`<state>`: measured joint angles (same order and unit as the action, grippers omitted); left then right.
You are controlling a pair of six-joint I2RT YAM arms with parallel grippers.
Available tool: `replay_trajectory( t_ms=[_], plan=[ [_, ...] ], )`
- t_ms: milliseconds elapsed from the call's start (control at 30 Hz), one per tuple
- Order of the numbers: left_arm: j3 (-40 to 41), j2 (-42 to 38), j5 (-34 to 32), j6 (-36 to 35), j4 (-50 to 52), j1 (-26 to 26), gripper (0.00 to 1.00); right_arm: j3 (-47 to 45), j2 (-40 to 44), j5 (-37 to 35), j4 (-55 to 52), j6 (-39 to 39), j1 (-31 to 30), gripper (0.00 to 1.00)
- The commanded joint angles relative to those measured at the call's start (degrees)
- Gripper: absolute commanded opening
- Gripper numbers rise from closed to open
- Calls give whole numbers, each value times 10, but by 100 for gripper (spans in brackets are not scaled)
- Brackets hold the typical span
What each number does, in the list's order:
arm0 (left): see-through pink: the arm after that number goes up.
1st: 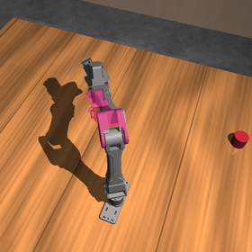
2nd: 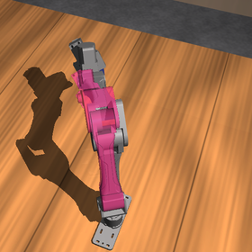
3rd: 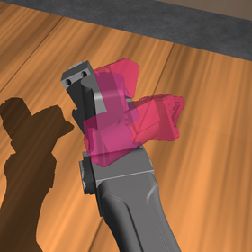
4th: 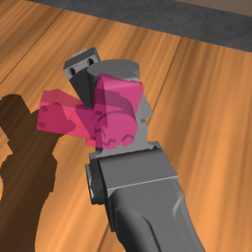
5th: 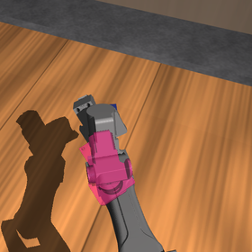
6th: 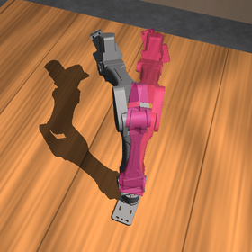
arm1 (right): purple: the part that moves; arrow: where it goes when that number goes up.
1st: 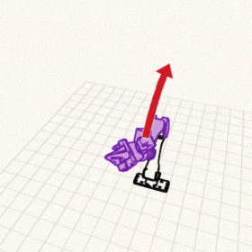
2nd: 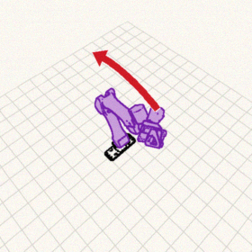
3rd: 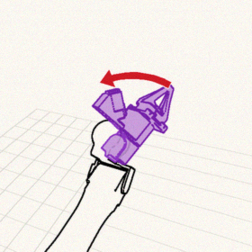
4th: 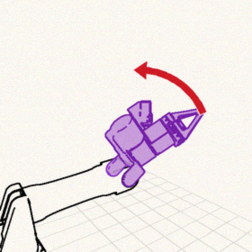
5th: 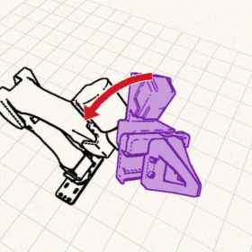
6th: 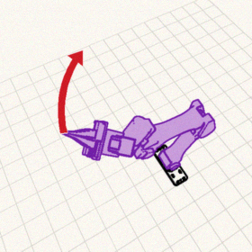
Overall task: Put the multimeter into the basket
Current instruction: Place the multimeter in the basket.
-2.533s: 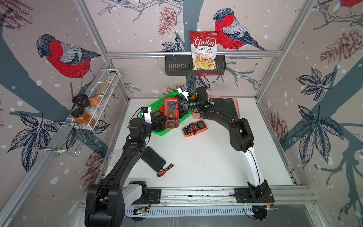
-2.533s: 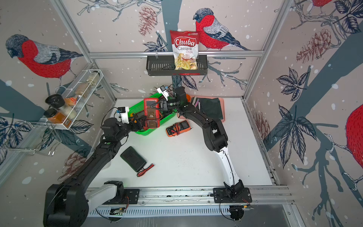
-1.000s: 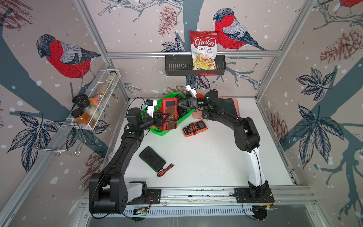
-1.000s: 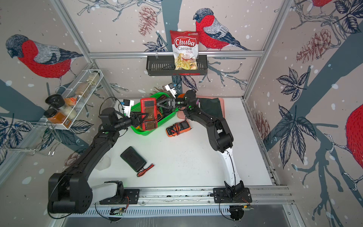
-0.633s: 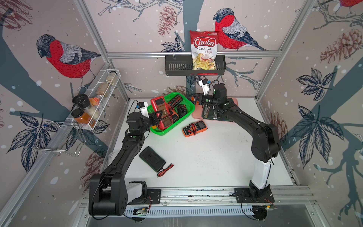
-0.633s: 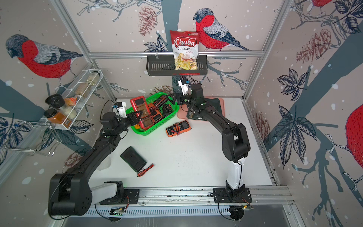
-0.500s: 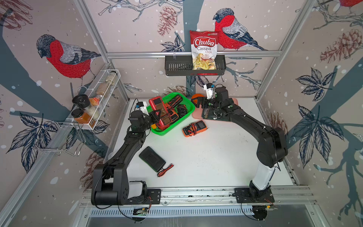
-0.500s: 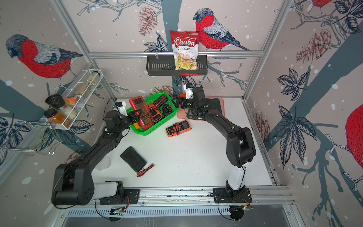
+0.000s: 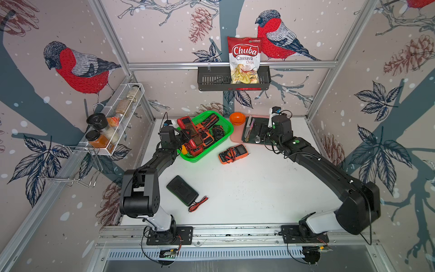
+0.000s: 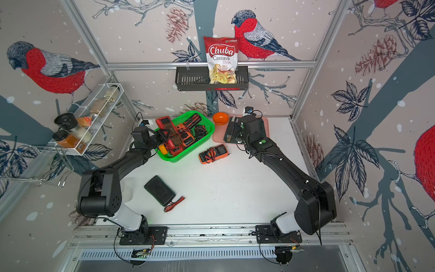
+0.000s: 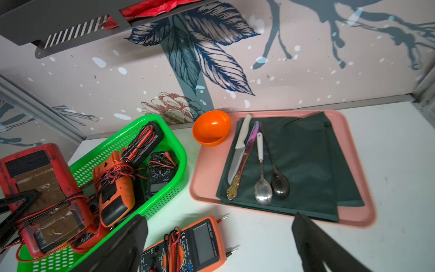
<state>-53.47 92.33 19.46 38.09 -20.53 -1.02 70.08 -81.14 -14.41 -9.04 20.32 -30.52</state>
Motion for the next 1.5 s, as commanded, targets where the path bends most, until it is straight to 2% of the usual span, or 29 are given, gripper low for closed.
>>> replay_trajectory(
  t_ms=[0, 333, 367, 567, 700, 767, 1000, 1167, 1267, 1400, 1467],
  plan=[
    [-1, 5, 14, 0, -25, -5, 0, -10, 17, -46, -8, 1, -2, 100],
    [13, 44, 41, 0, -13, -9, 1, -13, 10, -66, -17, 4, -6, 100],
    [15, 44, 33, -2, -9, -9, 5, -12, 6, -67, -17, 4, -8, 100],
    [15, 25, -43, -20, 32, -10, 50, -10, -6, -69, -16, 2, -13, 100],
    [14, 8, -91, -35, 62, -10, 73, -8, -11, -70, -15, 3, -16, 100],
    [14, 2, -111, -39, 73, -9, 79, -7, -12, -70, -15, 3, -18, 100],
    [18, -33, -172, -50, 97, -9, 81, -1, -19, -74, -19, 2, -23, 100],
    [32, -72, -178, -67, 97, -4, 68, -6, -29, -81, -19, 11, -23, 100],
    [43, -103, -195, -77, 101, 15, 67, -7, -46, -81, -19, 16, -23, 100],
    [59, -144, -218, -95, 102, 66, 66, 8, -94, -52, -18, 12, -14, 99],
    [71, -158, -218, -98, 100, 93, 72, 27, -127, -28, -22, 9, -7, 96]
  ],
)
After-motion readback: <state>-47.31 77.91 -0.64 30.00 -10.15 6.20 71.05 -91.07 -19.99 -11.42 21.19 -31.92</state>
